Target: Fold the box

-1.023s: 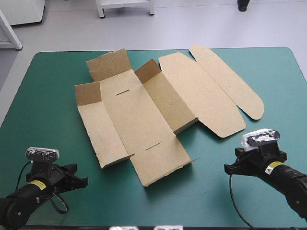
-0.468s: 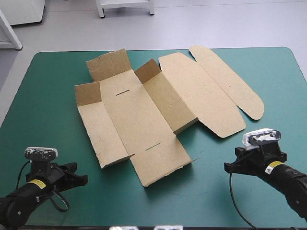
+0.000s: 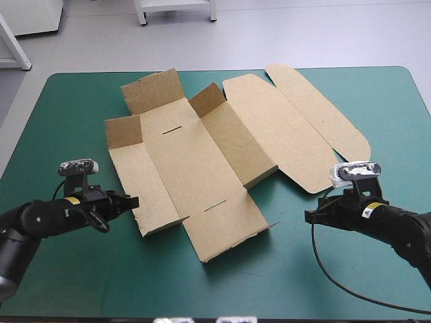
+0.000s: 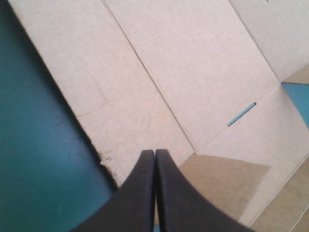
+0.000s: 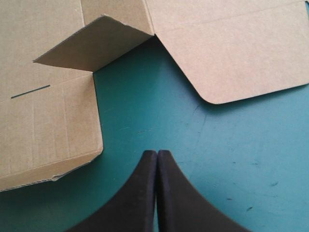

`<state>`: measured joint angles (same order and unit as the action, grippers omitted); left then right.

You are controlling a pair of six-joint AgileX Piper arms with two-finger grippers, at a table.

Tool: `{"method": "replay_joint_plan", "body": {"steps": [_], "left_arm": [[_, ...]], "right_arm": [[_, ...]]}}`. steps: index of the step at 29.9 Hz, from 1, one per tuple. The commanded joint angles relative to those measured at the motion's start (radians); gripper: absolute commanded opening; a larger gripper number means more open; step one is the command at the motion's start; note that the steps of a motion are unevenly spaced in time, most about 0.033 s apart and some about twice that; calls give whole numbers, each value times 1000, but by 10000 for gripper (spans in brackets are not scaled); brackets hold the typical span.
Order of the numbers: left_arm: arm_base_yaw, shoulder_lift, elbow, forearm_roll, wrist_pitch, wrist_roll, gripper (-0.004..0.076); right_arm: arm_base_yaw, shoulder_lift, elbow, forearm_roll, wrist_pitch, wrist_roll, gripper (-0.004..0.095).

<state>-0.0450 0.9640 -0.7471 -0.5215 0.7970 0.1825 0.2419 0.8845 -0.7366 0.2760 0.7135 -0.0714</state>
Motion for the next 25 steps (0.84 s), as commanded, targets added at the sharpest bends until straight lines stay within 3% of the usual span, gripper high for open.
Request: {"method": "replay_joint_plan", "body": {"steps": [1,6,9,15,19,21,25], "left_arm": [[-3,75,-83,-125,-20,35,-7],[97,179,-99,-403,56,239,-2],[221,224,-99,-541,173,385,-2],[453,289,-99,-612,405,527,-2],[506,316,-99,-612,402,566,13],[506,316,-99,-586,367,566,76],[502,324,-90,-538,317,551,337]], "right_arm": [[2,18,-66,49,-12,-41,-19],[2,27,-80,53,7,-52,-19],[2,27,-80,52,9,-56,-19],[2,27,-80,52,20,-56,-19],[2,27,-80,64,36,-67,-19],[2,27,-80,83,44,-85,-19],[2,27,-80,97,45,-94,-19]]}}
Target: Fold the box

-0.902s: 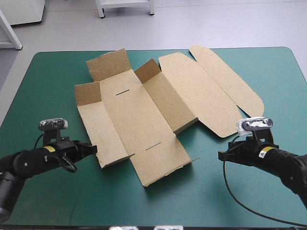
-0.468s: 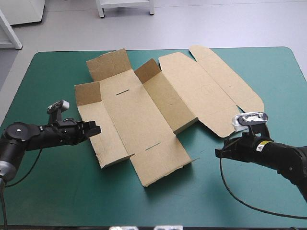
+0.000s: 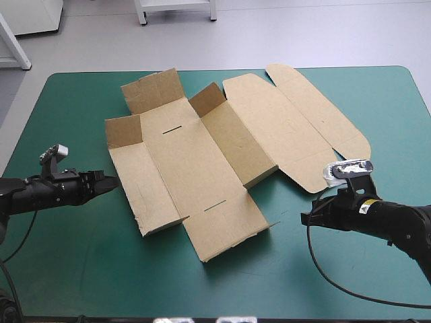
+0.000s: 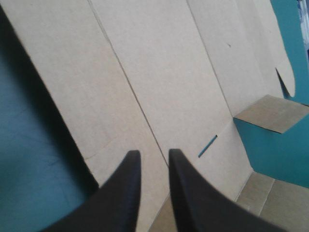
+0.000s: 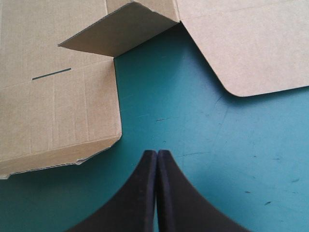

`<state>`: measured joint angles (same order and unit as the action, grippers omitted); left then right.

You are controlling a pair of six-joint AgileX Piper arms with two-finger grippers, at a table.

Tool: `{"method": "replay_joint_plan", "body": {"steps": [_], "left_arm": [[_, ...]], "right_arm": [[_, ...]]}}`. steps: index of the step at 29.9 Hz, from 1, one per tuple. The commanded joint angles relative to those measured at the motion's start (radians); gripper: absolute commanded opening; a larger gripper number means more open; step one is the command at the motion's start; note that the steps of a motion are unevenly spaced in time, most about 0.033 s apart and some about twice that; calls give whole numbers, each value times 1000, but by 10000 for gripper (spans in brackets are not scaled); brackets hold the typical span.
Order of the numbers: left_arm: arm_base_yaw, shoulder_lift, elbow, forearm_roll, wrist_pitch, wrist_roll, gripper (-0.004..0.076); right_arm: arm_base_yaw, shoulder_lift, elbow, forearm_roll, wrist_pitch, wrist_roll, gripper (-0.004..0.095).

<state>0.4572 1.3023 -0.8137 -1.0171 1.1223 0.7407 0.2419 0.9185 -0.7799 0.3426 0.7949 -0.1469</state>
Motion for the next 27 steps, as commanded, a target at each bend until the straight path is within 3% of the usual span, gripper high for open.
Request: {"method": "replay_joint_plan", "body": {"steps": [1,4,11,27], "left_arm": [[0,-9,-16,-45,-8,-17,405],[0,29,23,-53,-19,-21,497],[0,136,122,-199,-18,138,496],[0,318,113,-346,32,284,458]], "right_arm": [[2,-7,-37,35,-36,-18,-19],[2,-7,-37,40,-36,-22,-19],[2,-7,-37,41,-36,-25,-19],[2,-7,-37,43,-35,-22,-19]]}}
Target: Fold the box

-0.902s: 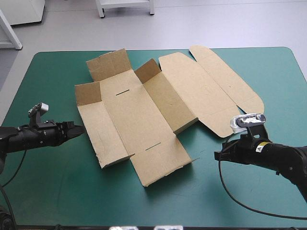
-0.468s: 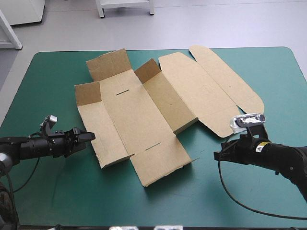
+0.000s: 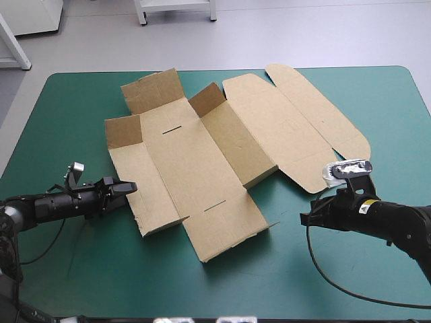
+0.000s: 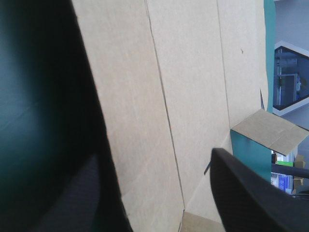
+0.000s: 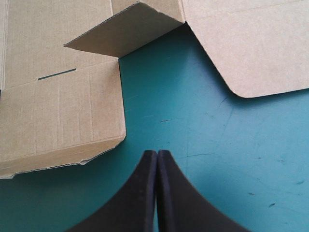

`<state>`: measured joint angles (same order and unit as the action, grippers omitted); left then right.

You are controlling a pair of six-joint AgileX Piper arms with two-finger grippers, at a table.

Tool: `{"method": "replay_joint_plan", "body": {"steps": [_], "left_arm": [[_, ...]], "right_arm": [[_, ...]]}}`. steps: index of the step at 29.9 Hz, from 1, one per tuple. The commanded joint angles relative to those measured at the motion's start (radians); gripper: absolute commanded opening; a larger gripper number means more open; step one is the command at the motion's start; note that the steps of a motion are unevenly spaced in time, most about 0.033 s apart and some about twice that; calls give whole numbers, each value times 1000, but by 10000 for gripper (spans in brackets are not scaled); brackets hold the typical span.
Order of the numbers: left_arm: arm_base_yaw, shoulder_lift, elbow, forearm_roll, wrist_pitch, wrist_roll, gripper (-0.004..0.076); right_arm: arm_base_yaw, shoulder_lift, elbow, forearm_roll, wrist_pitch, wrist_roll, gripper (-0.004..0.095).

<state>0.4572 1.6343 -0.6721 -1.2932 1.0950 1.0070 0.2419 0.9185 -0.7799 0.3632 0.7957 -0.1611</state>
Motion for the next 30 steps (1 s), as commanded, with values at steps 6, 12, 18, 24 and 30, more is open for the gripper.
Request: {"method": "replay_joint_plan", "body": {"steps": [6,12,18,24,30], "left_arm": [[-84,27,-77,-87,52,30,458],[-202,44,-137,-133,-27,3,454],[-218,44,-153,-123,-34,-10,367],[-218,44,-153,-110,-30,-28,148],[-218,44,-153,-96,-3,-43,-8]], "right_arm": [[2,-7,-37,24,-36,-4,-19],[2,-7,-37,24,-26,5,-19],[2,-7,-37,24,-22,7,-19],[2,-7,-37,24,-22,7,-19],[2,-7,-37,17,-22,7,-19]]}}
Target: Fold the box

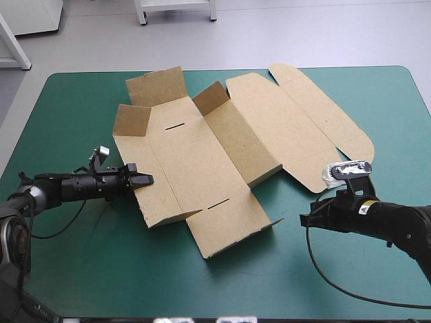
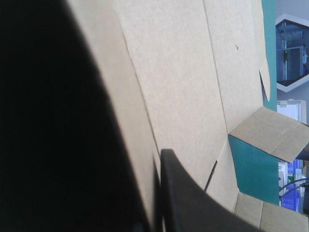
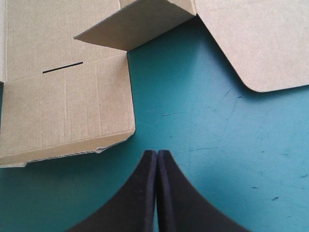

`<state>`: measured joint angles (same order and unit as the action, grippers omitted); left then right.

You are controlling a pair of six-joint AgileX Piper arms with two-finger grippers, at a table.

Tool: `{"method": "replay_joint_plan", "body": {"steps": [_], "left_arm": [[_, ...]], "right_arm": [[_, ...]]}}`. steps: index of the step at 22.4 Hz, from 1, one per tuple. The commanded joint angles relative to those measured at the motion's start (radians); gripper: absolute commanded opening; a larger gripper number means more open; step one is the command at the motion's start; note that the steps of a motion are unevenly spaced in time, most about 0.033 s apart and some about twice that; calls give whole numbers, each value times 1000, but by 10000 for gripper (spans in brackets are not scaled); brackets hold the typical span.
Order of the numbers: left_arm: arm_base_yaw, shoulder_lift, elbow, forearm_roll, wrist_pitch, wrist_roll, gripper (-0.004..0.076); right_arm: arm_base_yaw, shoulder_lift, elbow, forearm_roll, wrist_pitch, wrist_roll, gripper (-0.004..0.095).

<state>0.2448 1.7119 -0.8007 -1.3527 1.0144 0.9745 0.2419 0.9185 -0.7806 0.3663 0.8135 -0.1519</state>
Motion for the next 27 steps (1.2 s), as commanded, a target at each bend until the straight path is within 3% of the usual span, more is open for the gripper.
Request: {"method": "replay_joint_plan", "body": {"steps": [1,8,14,17,27], "left_arm": [[-6,-34,-25,-20,92,-18,-9],[16,-42,-146,327,152,-210,-8],[11,-58,-538,579,286,-387,-8],[-22,-35,-722,731,286,-475,-8],[-224,6,-823,1049,279,-402,-8]], "right_arm": [[2,-7,-36,12,-40,-2,-19],[2,-7,-36,0,-38,-2,-19],[2,-7,-36,-20,-36,-2,-19],[2,7,-36,-24,-38,-2,-19],[2,64,-39,-43,-50,-2,-19]]}}
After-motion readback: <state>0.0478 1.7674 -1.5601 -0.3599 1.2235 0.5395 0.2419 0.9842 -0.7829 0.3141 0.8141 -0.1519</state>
